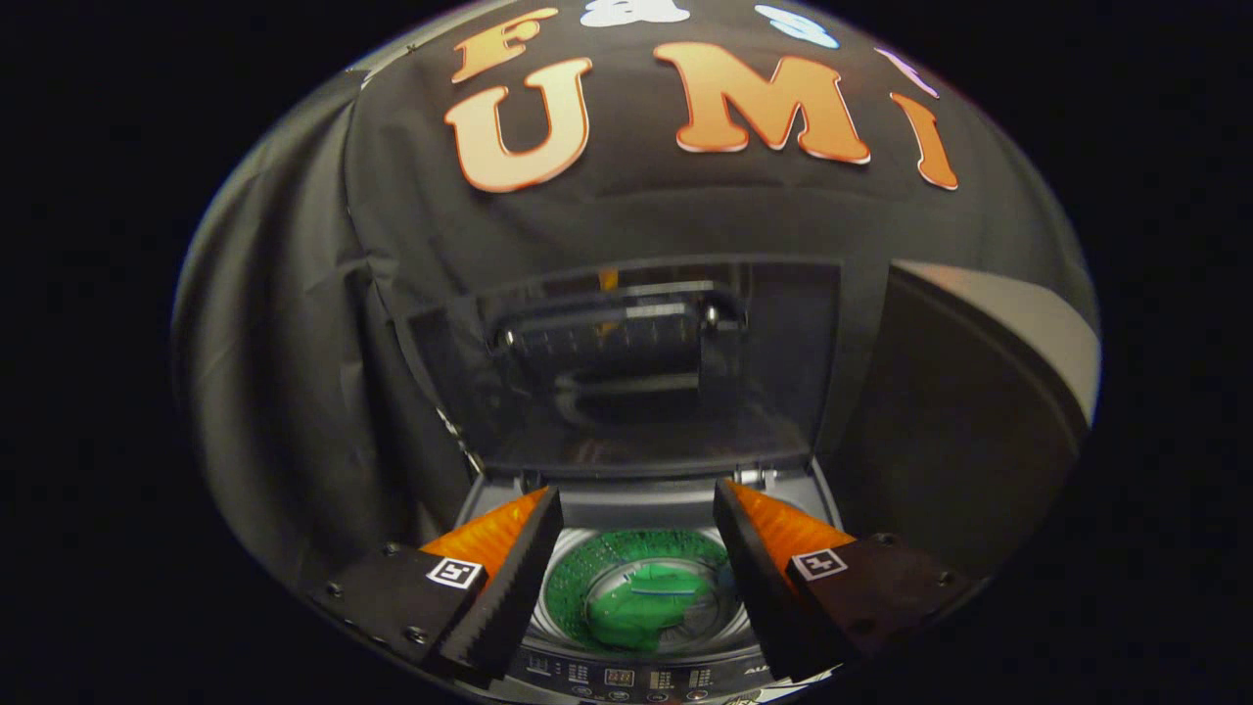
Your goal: Put the clothes into the washing machine and then close the washing machine lid.
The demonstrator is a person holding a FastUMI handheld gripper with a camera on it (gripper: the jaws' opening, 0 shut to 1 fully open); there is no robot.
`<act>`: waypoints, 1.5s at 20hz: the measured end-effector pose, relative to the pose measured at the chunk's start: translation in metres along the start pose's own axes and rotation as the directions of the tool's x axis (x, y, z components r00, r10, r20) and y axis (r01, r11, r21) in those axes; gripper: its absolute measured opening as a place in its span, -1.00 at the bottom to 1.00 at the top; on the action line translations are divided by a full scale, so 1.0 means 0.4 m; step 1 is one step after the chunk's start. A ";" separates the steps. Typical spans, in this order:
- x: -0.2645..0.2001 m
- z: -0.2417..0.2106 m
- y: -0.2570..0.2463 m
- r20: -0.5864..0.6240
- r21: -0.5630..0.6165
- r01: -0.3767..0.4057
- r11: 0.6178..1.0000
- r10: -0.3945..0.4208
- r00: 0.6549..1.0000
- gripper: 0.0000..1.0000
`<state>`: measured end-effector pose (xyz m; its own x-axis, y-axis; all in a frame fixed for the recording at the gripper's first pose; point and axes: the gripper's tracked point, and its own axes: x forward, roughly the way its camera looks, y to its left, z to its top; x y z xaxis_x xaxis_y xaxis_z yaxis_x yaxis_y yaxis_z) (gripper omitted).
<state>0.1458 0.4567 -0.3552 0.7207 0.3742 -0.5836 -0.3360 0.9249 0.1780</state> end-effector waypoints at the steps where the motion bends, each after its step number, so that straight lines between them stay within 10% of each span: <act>1: -0.015 0.040 0.004 0.033 0.002 -0.008 1.000 0.008 0.999 0.97; 13: -0.052 0.482 0.028 0.274 -0.020 -0.072 0.997 0.075 0.959 0.97; 30: 0.279 0.490 -0.009 0.136 -0.032 0.002 0.999 0.003 0.991 0.97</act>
<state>0.3463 0.5083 -0.2655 0.7953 0.3825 -0.4703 -0.3543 0.9228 0.1515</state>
